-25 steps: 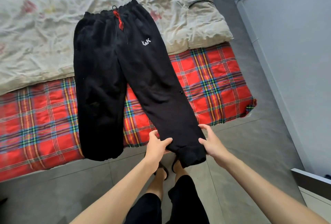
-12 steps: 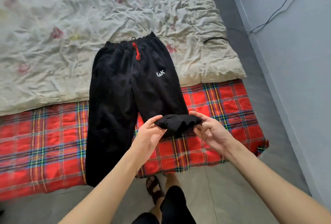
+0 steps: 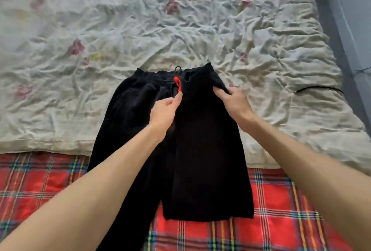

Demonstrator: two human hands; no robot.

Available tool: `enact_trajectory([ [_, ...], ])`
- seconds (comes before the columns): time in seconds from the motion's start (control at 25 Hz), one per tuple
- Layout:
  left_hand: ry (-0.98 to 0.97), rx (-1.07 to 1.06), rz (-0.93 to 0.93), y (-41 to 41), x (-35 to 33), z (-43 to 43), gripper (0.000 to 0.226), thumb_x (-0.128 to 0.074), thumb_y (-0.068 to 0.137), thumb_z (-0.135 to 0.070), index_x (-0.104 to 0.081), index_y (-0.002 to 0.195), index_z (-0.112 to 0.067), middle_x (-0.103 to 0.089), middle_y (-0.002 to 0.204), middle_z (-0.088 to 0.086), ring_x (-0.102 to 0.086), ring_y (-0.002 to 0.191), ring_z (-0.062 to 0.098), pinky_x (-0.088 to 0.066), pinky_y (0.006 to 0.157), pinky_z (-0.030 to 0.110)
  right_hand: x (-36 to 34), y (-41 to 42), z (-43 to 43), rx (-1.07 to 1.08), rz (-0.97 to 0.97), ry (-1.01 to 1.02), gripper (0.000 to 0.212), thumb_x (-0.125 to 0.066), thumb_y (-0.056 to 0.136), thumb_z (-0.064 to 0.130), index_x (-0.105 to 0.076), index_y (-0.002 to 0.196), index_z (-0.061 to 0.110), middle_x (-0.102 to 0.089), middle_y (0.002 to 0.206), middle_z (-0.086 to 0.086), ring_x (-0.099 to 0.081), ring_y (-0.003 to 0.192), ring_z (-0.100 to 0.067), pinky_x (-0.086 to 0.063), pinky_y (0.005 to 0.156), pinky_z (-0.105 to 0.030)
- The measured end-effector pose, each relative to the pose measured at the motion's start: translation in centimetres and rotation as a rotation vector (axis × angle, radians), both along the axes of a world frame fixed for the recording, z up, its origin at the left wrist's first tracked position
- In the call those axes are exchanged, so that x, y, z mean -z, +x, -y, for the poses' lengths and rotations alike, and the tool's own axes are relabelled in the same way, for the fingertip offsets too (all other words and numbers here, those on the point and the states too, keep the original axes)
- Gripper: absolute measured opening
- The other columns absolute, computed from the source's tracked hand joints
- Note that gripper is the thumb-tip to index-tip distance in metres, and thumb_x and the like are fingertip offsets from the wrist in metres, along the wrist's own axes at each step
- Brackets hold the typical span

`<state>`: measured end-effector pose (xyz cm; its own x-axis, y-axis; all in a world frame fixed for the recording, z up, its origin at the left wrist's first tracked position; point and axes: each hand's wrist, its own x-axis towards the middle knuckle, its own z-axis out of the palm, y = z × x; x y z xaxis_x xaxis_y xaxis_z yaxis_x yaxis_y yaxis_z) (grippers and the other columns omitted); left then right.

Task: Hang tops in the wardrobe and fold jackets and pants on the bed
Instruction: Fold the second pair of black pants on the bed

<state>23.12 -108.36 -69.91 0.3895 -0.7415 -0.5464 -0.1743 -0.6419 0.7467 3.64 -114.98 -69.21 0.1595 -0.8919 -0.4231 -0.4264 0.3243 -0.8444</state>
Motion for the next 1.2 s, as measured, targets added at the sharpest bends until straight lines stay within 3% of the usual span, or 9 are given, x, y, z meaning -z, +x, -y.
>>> enact_trajectory([
  [0.08,-0.003,0.001,0.011,1.1,2.2,3.6,0.044,-0.057,0.091,-0.060,-0.055,0.079,-0.018,-0.054,0.081,-0.008,-0.046,0.067,0.004,-0.039,0.066,0.026,3.6,1.7,3.2,-0.035,0.122,0.128,0.028,-0.066,0.088,0.047,-0.068,0.099,0.021,-0.072,0.098,0.001,-0.069,0.099,-0.019,-0.054,0.093,-0.040],
  [0.2,0.011,0.029,-0.082,1.4,5.1,5.7,0.044,-0.079,0.081,-0.041,-0.068,0.116,-0.016,-0.070,0.103,-0.005,-0.065,0.093,0.008,-0.052,0.083,0.025,8.8,2.4,4.2,-0.003,0.071,0.124,0.017,-0.064,0.091,0.037,-0.069,0.098,0.022,-0.073,0.096,-0.001,-0.069,0.098,-0.022,-0.055,0.093,-0.044],
  [0.28,-0.047,0.026,-0.067,1.7,6.0,6.7,0.037,-0.083,0.078,-0.031,-0.072,0.111,-0.015,-0.075,0.102,0.000,-0.070,0.099,0.018,-0.055,0.092,0.033,9.4,2.9,5.3,0.045,0.118,0.029,0.020,-0.062,0.093,0.033,-0.070,0.094,0.016,-0.074,0.097,-0.008,-0.069,0.098,-0.028,-0.054,0.093,-0.049],
  [0.44,-0.233,-0.186,-0.116,2.9,5.3,9.7,0.016,-0.072,0.089,-0.022,-0.070,0.105,-0.016,-0.074,0.101,0.002,-0.071,0.098,0.019,-0.056,0.090,0.035,7.3,5.1,9.5,0.065,0.336,-0.023,0.021,-0.059,0.098,0.024,-0.069,0.108,0.009,-0.074,0.104,-0.011,-0.070,0.100,-0.024,-0.057,0.086,-0.034],
  [0.6,0.031,0.019,0.589,2.2,7.1,9.4,0.056,-0.060,0.094,-0.041,-0.041,0.141,-0.016,-0.040,0.140,0.008,-0.042,0.129,0.025,-0.036,0.108,0.038,10.1,5.1,9.3,-0.046,-0.024,-0.003,0.037,-0.060,0.094,0.025,-0.051,0.129,0.024,-0.062,0.104,0.004,-0.062,0.099,-0.016,-0.047,0.075,-0.022],
  [0.76,-0.359,0.435,1.021,0.5,8.6,2.7,0.062,-0.052,0.097,-0.044,-0.035,0.149,-0.015,-0.028,0.152,0.015,-0.031,0.139,0.030,-0.025,0.118,0.043,9.8,1.0,2.6,0.010,-0.008,-0.086,0.056,-0.066,0.089,0.024,-0.039,0.137,0.028,-0.058,0.108,0.002,-0.059,0.095,-0.011,-0.047,0.078,-0.025],
  [0.88,-0.238,0.750,1.227,1.5,11.1,-4.9,0.065,-0.044,0.100,-0.049,-0.029,0.154,-0.017,-0.019,0.161,0.019,-0.022,0.148,0.032,-0.019,0.122,0.048,9.5,-4.5,-7.6,-0.030,-0.181,-0.127,0.056,-0.071,0.087,0.023,-0.042,0.135,0.028,-0.055,0.102,0.006,-0.056,0.086,-0.009,-0.045,0.074,-0.027],
  [1.04,-0.161,0.698,1.169,2.0,10.5,-8.2,0.067,-0.045,0.099,-0.047,-0.029,0.153,-0.010,-0.024,0.157,0.022,-0.029,0.144,0.036,-0.028,0.118,0.050,9.6,-8.9,-17.3,-0.076,-0.528,-0.060,0.048,-0.066,0.090,0.038,-0.043,0.131,0.028,-0.057,0.091,0.010,-0.058,0.084,-0.015,-0.041,0.067,-0.034],
  [1.2,-0.157,0.378,0.836,-2.0,6.6,-14.4,0.044,-0.067,0.090,-0.039,-0.054,0.119,-0.010,-0.056,0.112,0.007,-0.058,0.095,0.026,-0.052,0.077,0.040,9.6,-8.8,-21.2,0.094,-0.597,0.167,0.044,-0.060,0.090,0.054,-0.056,0.116,0.018,-0.060,0.113,0.003,-0.057,0.105,-0.021,-0.046,0.081,-0.037],
])
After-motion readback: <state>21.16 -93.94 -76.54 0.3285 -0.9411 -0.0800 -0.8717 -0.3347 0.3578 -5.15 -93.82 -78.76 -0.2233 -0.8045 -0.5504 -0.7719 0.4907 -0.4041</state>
